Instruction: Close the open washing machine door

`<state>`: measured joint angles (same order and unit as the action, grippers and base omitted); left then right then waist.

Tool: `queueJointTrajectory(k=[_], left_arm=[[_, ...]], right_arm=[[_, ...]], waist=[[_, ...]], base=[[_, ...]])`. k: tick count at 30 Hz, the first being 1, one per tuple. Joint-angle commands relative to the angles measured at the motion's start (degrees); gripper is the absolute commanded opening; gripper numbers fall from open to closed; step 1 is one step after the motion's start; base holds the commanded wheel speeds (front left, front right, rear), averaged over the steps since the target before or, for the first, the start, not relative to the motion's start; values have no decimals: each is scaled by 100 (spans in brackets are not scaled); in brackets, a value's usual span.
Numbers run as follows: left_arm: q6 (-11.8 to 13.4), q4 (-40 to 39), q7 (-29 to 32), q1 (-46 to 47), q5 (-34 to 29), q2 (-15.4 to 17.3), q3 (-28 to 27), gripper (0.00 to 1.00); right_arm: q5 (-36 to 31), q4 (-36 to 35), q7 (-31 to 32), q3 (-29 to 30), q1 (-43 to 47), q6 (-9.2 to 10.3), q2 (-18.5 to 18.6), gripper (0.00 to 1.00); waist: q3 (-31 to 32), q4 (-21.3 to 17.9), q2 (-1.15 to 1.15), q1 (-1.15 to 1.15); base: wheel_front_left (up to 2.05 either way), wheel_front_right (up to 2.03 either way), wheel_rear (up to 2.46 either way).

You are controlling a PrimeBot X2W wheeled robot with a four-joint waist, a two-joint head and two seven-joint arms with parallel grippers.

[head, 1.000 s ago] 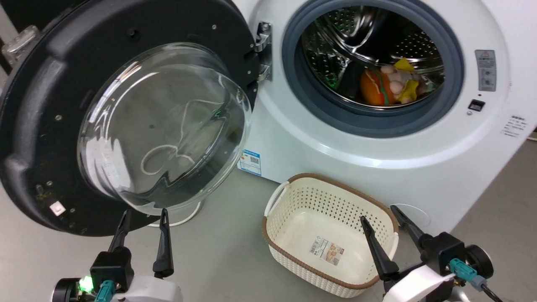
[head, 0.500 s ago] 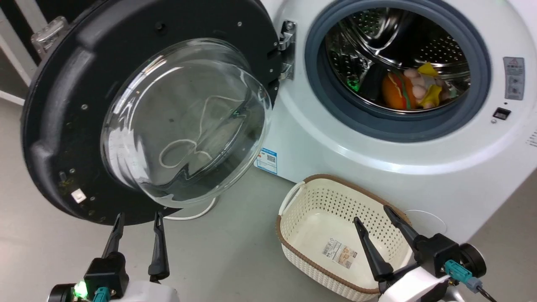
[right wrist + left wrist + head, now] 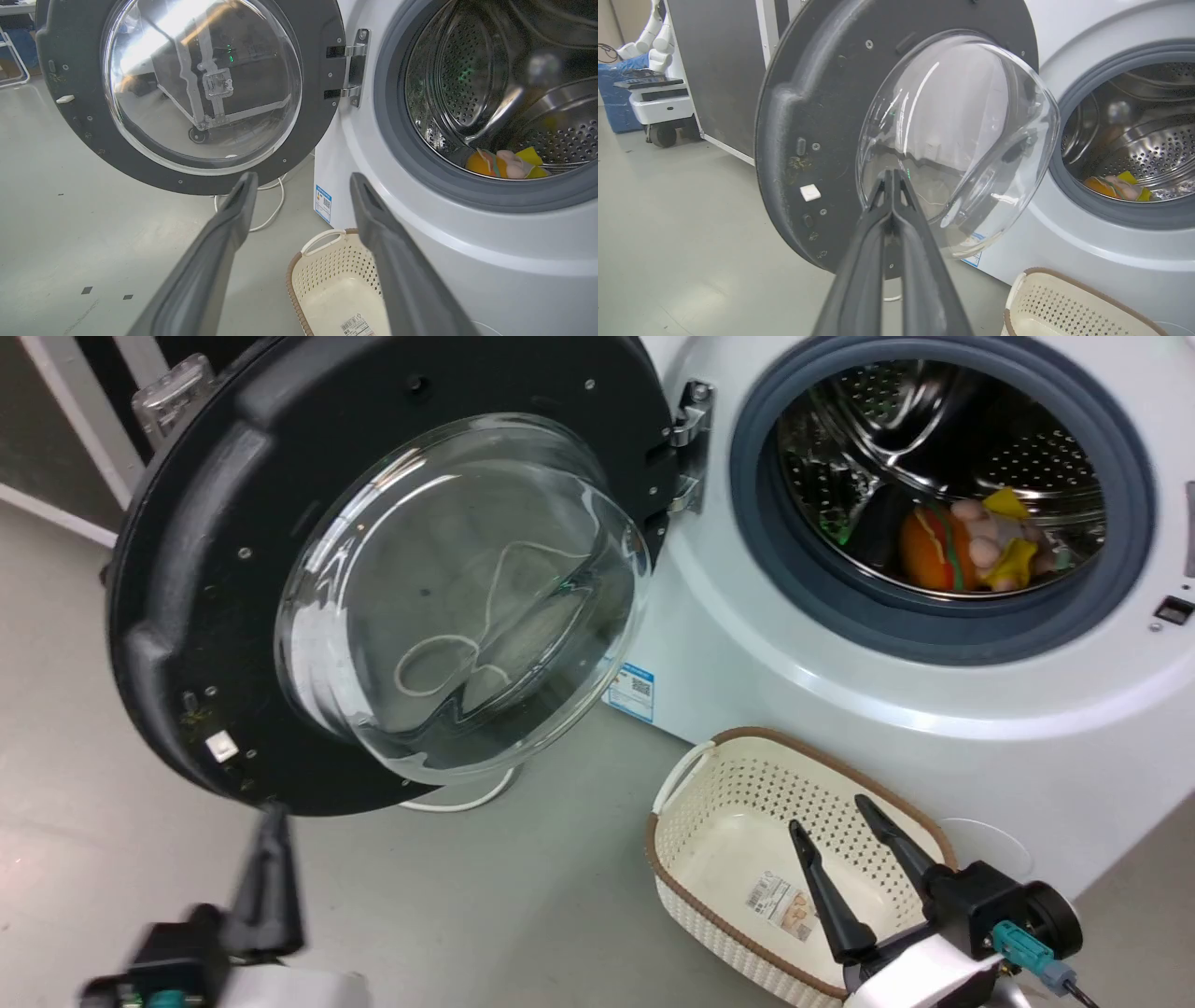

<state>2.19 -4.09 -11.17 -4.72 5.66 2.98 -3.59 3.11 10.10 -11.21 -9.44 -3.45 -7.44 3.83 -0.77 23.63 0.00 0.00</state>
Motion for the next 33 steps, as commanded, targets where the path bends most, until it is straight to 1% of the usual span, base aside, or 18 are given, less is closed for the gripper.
queueJointTrajectory(k=[1,5,8,10,13,16,19,21,22,25,26,28,30,33], left_arm=[[-65,-153,-63,47,162,5,-166,0],[-306,-363,-111,330,669,6,-629,0],[-515,-224,-101,691,1258,134,-989,0],[-610,-44,173,1055,1755,324,-1198,0],[-649,344,831,1702,2729,637,-1652,0],[-556,945,1598,2355,3620,1001,-2044,0],[-324,1718,2423,3020,4568,1270,-2419,0],[-157,2241,2949,3377,5061,1468,-2598,0],[-116,2466,3112,3524,5216,1591,-2672,0],[-29,3137,3314,3867,5456,1937,-2849,0],[8,3370,3425,3982,5576,2011,-2906,0],[58,3793,3842,4192,5886,2123,-2981,0],[37,4052,4316,4266,6052,2195,-2911,0],[-90,4246,4891,4301,6225,2254,-2789,0]], right_arm=[[24,-8,-57,21,26,-4,15,100],[-35,-97,-105,165,106,-4,-3,100],[-76,-167,-141,274,192,-4,-18,100],[-102,-215,-165,346,254,-4,-29,100],[-135,-298,-198,359,281,-4,-49,100],[-143,-340,-226,362,229,-4,-61,100],[-151,-333,-258,340,210,-4,-68,100],[-171,-336,-269,289,182,-4,-70,100],[-188,-345,-271,264,153,-4,-68,100],[-207,-366,-286,235,75,-4,-63,100],[-210,-376,-289,229,59,-4,-61,100],[-210,-388,-293,214,32,-5,-37,100],[-213,-407,-279,210,31,-5,-12,100],[-213,-435,-263,219,51,-5,14,100]], waist=[[-41,62,0,0],[-119,150,0,0],[-159,211,0,0],[-179,251,0,0],[-269,193,0,0],[-373,105,0,0],[-435,23,0,0],[-508,-44,0,0],[-553,-86,0,0],[-650,-207,0,0],[-678,-234,0,0],[-738,-298,0,0],[-773,-375,0,0],[-812,-458,0,0]], base=[[0,0,0],[0,0,0],[0,0,0],[0,0,0],[0,0,0],[0,0,0],[0,0,0],[0,0,0],[0,0,0],[0,0,0],[0,0,0],[0,0,0],[0,0,0],[0,0,0]])
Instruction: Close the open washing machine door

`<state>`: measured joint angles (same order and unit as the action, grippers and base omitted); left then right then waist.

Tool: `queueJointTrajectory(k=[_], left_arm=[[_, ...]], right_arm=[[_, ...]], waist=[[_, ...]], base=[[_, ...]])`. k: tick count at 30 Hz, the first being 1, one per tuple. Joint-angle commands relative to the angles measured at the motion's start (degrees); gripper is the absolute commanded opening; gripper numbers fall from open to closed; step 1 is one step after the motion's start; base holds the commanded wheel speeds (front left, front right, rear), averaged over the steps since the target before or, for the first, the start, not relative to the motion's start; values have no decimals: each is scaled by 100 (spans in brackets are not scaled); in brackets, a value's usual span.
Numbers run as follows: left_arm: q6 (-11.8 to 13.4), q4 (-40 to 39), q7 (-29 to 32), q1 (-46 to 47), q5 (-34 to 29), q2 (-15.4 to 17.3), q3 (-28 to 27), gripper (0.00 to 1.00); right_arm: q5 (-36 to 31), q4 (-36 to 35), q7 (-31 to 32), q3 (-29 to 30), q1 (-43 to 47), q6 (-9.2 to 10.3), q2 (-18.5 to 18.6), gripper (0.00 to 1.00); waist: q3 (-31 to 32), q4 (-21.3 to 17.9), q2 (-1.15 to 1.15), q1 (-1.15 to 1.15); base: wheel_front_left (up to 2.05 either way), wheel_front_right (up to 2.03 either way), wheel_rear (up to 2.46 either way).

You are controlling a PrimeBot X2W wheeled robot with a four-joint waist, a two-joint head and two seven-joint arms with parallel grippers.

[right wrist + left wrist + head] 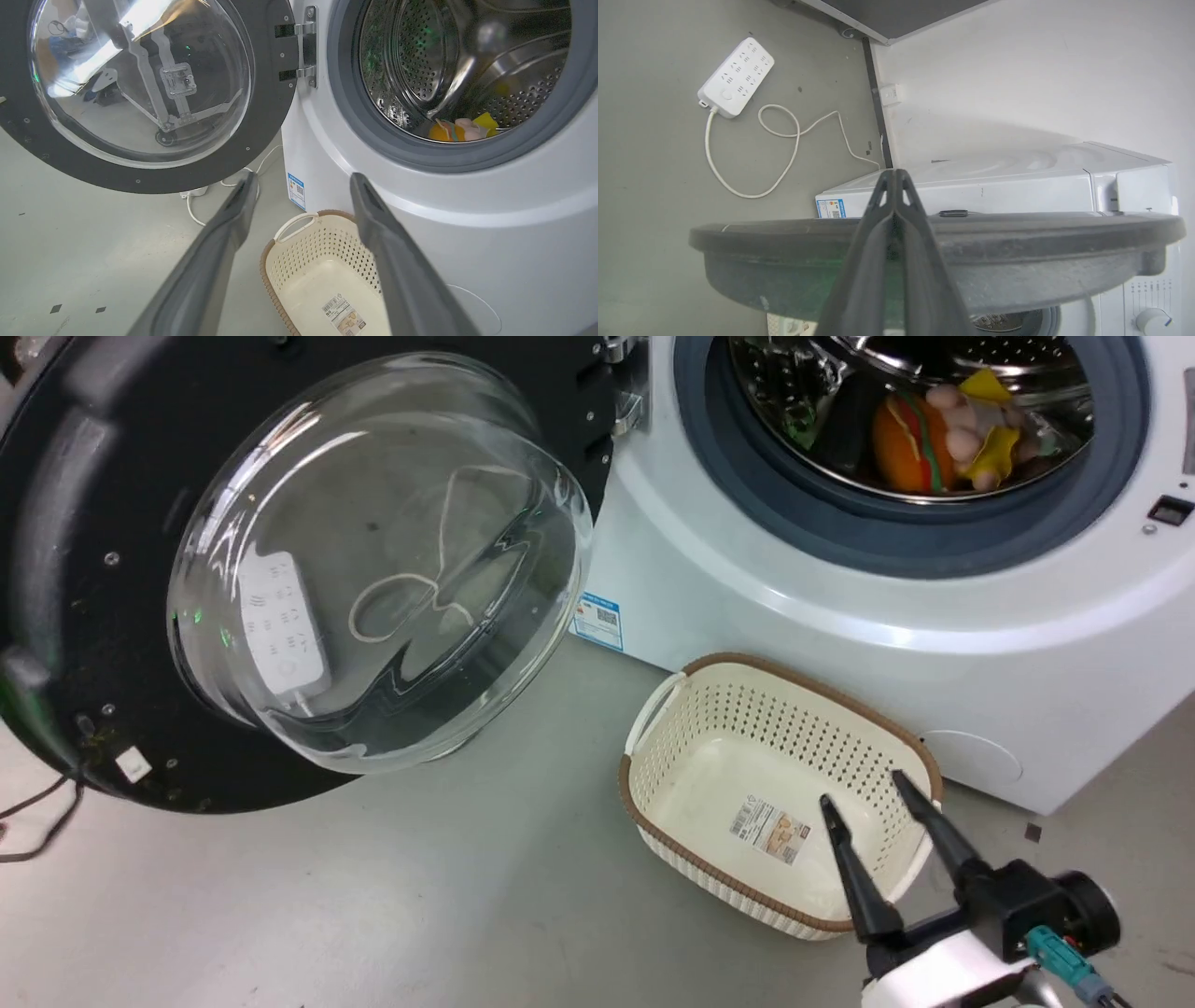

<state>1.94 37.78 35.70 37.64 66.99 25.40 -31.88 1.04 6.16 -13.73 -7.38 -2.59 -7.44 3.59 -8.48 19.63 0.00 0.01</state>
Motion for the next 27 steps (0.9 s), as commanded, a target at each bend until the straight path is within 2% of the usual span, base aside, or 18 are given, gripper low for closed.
queueJointTrajectory(k=[1,4,8,9,11,15,16,17,20,21,22,25,26,27], left_arm=[[-101,90,362,76,164,6,55,0],[-176,113,625,68,290,-5,71,0],[-368,-2,1435,-171,627,-2,96,0],[-368,-2,1435,-171,627,-2,96,0],[-429,-258,1984,-409,884,-73,97,0],[-435,-671,2450,-704,1113,-265,136,0],[-426,-1016,2667,-939,1200,-428,191,0],[-426,-1016,2667,-939,1200,-428,191,0],[-369,-1553,2858,-1305,1312,-742,256,0],[-296,-1963,2922,-1576,1364,-1021,316,0],[-296,-1963,2922,-1576,1364,-1021,316,0],[-199,-2559,2984,-2031,1439,-1477,417,0],[-125,-2962,3008,-2373,1484,-1821,516,0],[-125,-2962,3008,-2373,1484,-1821,516,0]], right_arm=[[-4,-46,-9,14,-26,-5,44,100],[-2,-51,-3,5,-9,-5,54,100],[3,-63,13,42,31,-5,43,100],[3,-63,13,42,31,-5,43,100],[30,-38,2,89,60,-5,26,100],[57,11,-15,137,120,-5,2,100],[68,42,-26,151,157,-5,-14,100],[68,42,-26,151,157,-5,-14,100],[72,58,-39,161,185,-5,-35,100],[76,59,-48,201,199,-5,-44,100],[76,59,-48,201,199,-5,-44,100],[63,40,-55,298,235,-5,-54,100],[43,13,-56,377,264,-5,-59,100],[43,13,-56,377,264,-5,-59,100]], waist=[[-43,-77,0,-1],[-34,-107,0,-1],[74,-157,0,-1],[74,-157,0,-1],[198,-158,0,-1],[362,-143,0,-1],[467,-142,0,-1],[467,-142,0,-1],[596,-175,0,-1],[676,-222,0,-1],[676,-222,0,-1],[774,-327,0,-1],[814,-430,0,-1],[814,-430,0,-1]], base=[[0,0,0],[0,0,0],[0,0,0],[0,0,0],[0,0,0],[0,0,0],[0,0,0],[0,0,0],[0,0,0],[0,0,0],[0,0,0],[0,0,0],[0,0,0],[0,0,0]])
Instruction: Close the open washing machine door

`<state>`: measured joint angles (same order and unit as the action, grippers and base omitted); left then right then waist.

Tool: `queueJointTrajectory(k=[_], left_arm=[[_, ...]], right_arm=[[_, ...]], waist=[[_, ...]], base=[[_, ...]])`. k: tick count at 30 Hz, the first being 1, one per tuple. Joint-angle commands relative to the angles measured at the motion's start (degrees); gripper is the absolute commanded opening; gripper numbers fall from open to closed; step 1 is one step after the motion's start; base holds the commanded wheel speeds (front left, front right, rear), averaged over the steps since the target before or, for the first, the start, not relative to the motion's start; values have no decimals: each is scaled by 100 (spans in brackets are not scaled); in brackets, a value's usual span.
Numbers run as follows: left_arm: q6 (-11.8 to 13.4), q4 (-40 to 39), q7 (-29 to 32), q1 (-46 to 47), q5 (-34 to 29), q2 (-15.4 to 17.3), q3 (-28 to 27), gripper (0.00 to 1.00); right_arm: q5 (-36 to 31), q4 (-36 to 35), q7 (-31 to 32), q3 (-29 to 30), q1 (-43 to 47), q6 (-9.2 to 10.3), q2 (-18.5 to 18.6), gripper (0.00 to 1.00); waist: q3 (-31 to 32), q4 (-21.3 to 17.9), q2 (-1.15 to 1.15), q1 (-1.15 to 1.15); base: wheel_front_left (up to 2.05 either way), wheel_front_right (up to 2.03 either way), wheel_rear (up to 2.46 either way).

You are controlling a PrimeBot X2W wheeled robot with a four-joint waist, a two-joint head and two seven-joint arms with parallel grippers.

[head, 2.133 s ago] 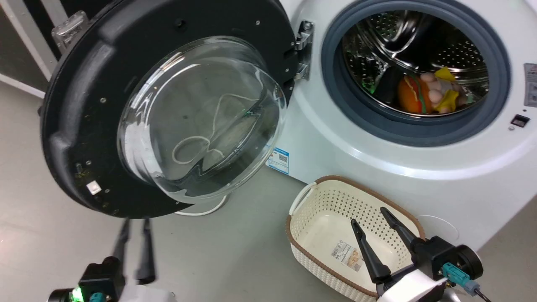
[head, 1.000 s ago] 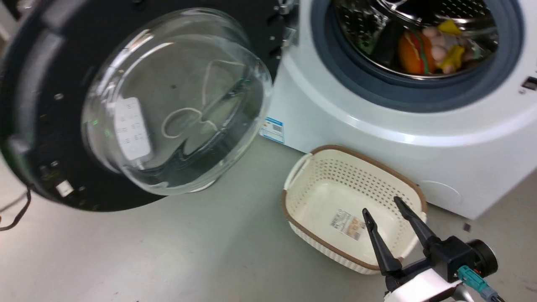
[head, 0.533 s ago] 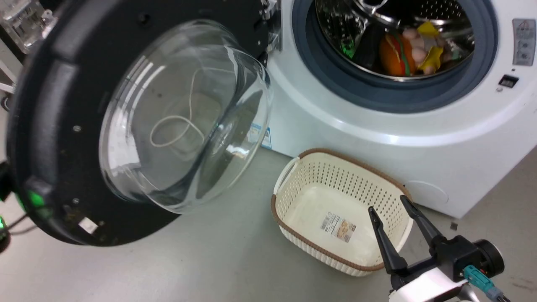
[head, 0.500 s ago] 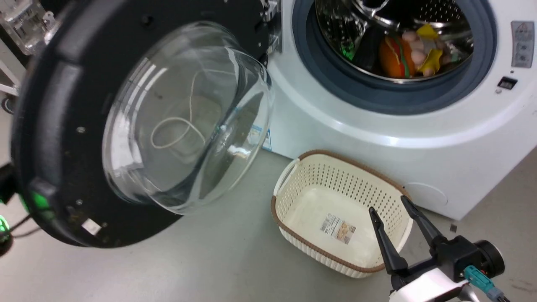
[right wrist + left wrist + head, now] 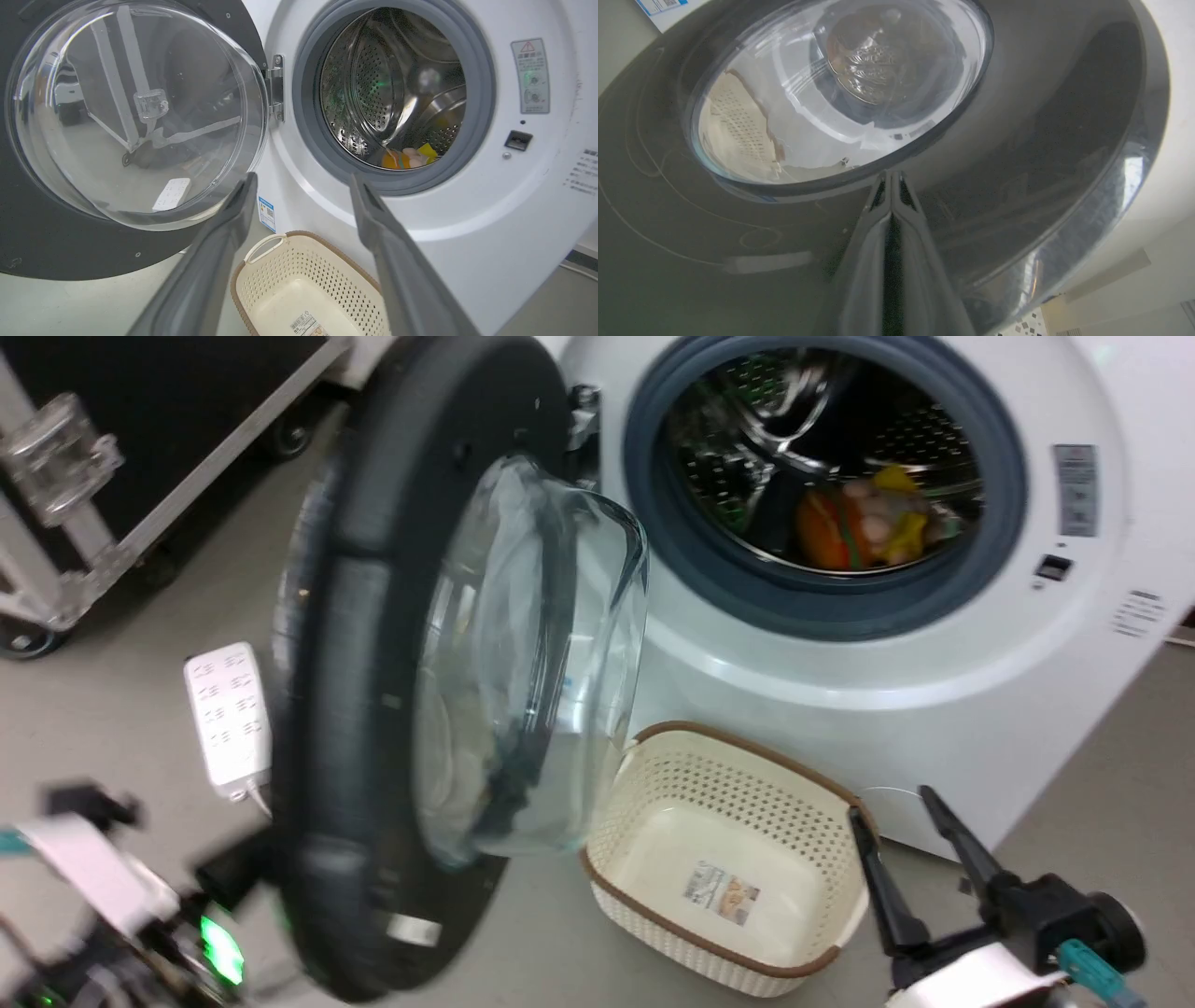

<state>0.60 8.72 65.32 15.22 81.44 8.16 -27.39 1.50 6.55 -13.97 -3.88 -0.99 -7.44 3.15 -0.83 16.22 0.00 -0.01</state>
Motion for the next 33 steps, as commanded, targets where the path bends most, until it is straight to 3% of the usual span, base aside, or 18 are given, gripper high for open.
queueJointTrajectory(k=[1,5,7,15,22,27,28,33], left_arm=[[31,-237,30,-304,58,-231,125,0],[45,-752,-234,-916,164,-496,560,0],[-14,-834,-849,-1313,819,-524,1342,0],[-376,-646,-2355,-1389,1798,-527,2805,0],[-651,-237,-3444,-758,2055,-527,3675,0],[-747,223,-4471,26,2089,-527,3991,0],[-776,547,-4938,523,2157,-527,4114,0],[-800,1199,-5530,1264,2291,-528,4211,0]], right_arm=[[-11,-43,-31,80,114,-5,-16,100],[-77,-147,18,317,125,-5,-21,100],[-166,-249,94,482,104,-5,-23,100],[-164,-420,182,668,20,-5,-26,100],[-144,-482,206,684,-95,-5,-26,100],[-55,-456,176,677,-215,-5,-26,100],[11,-395,135,654,-269,-5,-26,100],[78,-285,57,609,-313,-5,-27,100]], waist=[[65,-143,0,1],[24,-399,0,1],[-38,-740,0,1],[-317,-1569,0,1],[-670,-2282,0,1],[-954,-2743,0,1],[-1083,-2949,0,1],[-1182,-3103,0,1]], base=[[0,0,0],[0,0,0],[0,0,0],[0,0,0],[0,0,0],[0,0,0],[0,0,0],[0,0,0]])
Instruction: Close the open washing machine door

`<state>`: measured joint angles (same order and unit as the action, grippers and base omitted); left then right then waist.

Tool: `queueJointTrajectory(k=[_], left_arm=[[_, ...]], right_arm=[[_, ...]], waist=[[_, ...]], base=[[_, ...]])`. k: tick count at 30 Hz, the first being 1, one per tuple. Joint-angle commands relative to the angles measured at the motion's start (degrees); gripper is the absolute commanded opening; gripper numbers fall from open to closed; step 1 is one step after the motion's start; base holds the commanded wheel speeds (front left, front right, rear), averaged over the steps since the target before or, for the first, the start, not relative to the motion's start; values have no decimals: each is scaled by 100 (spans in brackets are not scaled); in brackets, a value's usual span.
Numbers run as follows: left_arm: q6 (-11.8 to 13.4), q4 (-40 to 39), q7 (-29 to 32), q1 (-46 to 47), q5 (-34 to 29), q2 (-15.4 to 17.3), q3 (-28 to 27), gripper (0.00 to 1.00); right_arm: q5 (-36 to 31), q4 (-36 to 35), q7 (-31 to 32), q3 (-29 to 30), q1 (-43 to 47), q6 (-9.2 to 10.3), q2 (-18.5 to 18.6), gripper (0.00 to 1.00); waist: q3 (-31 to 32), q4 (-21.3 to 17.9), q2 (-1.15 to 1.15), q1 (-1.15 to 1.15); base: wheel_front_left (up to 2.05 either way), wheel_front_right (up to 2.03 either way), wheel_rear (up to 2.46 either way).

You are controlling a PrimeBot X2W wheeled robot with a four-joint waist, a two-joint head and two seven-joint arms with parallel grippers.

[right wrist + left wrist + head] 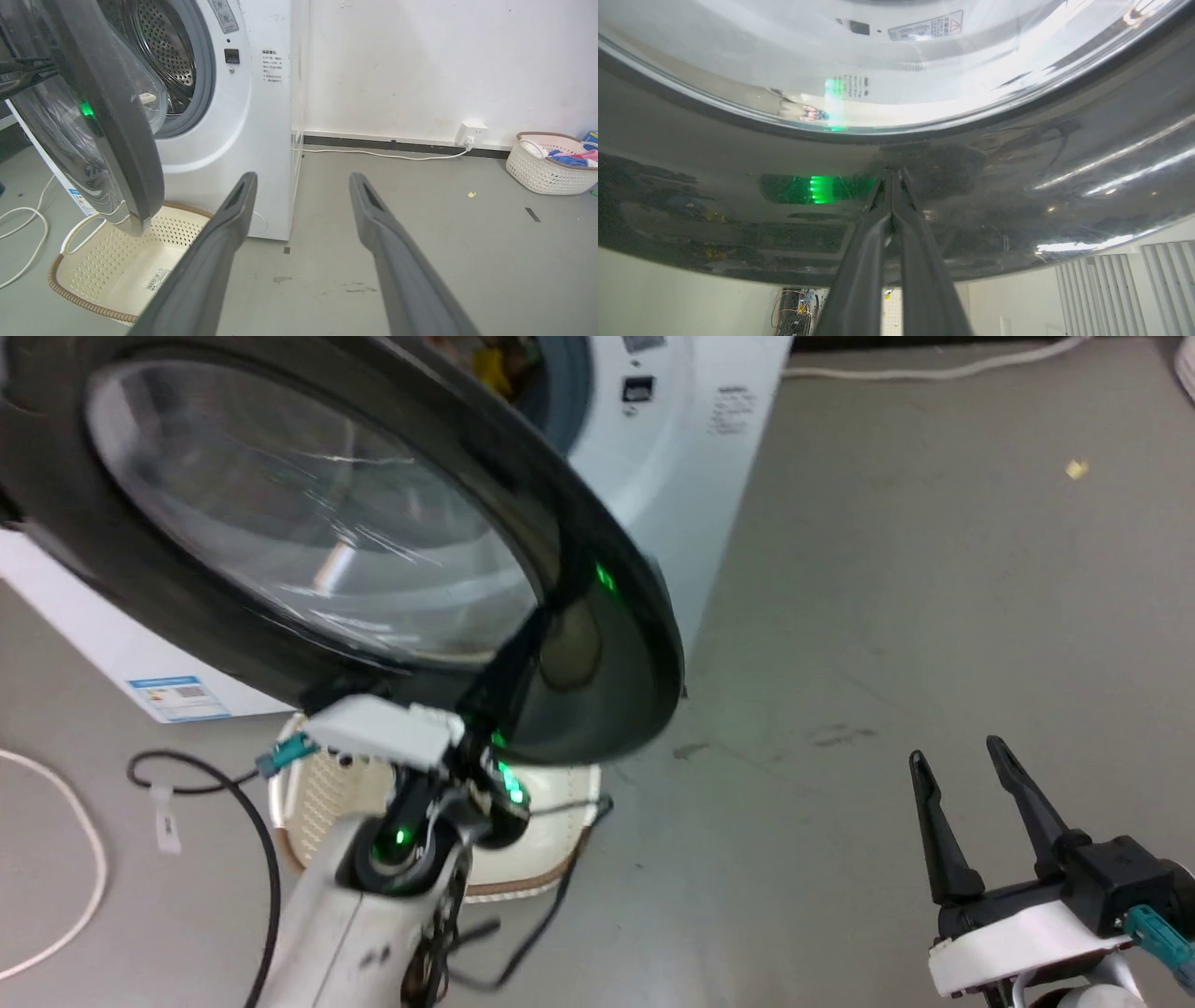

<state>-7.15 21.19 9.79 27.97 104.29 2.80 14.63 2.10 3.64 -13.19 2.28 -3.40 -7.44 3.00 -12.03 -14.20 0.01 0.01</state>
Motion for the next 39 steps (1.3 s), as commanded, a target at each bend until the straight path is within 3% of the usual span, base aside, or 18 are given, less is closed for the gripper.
queueJointTrajectory(k=[1,6,11,15,20,21,22,25,28,31,33,36,37,39], left_arm=[[-28,87,-53,115,32,9,31,0],[-32,544,-215,554,150,8,173,0],[-33,505,-175,408,109,8,233,0],[-33,108,-135,-134,-324,109,174,0],[-33,-617,-765,-896,-1727,726,382,0],[-33,-737,-1068,-1033,-2077,870,428,62],[-33,-838,-1408,-1163,-2442,1025,479,100],[-34,-976,-2284,-1499,-3577,1514,668,100],[70,-907,-2469,-1743,-5061,1809,384,100],[387,-1379,-2476,-2099,-6710,1641,-262,100],[493,-1737,-2477,-2414,-7496,1418,-530,100],[517,-2146,-2478,-2806,-8310,1051,-768,100],[471,-2273,-2478,-3116,-9013,859,-764,100],[437,-2263,-2478,-3242,-9238,719,-781,100]], right_arm=[[26,24,-33,-13,-79,-5,-12,100],[36,101,-73,-70,-144,-5,-12,100],[24,139,-99,-55,-164,-5,-12,100],[-16,136,-107,-18,-89,-5,-12,100],[-72,91,-97,-40,134,-5,-13,100],[-80,84,-92,-51,187,-5,-13,100],[-76,71,-87,-53,236,-5,-13,100],[-47,8,-78,-61,368,-5,-13,100],[-31,-71,-66,-119,477,-5,-13,100],[-17,-121,-51,-156,575,-5,-13,100],[-1,-128,-51,-179,625,-5,-13,100],[34,-99,-55,-201,708,-5,-13,100],[51,-62,-59,-251,759,-5,-13,100],[75,-27,-65,-289,773,-5,-13,100]], waist=[[-70,-68,-1,-1],[-54,29,-1,-1],[166,292,-1,-1],[447,580,-1,-1],[867,1015,-1,-1],[957,1101,-1,-1],[1027,1177,-1,-1],[1198,1392,-1,-1],[1281,1575,-1,-1],[1338,1700,-1,-1],[1359,1746,-1,-1],[1381,1798,-1,-1],[1383,1801,-1,-1],[1382,1794,-1,-1]], base=[[0,0,0],[0,0,0],[0,0,0],[0,0,0],[0,0,0],[0,0,0],[0,0,0],[0,0,0],[0,0,0],[0,0,0],[0,0,0],[0,0,0],[0,0,0],[0,0,0]])
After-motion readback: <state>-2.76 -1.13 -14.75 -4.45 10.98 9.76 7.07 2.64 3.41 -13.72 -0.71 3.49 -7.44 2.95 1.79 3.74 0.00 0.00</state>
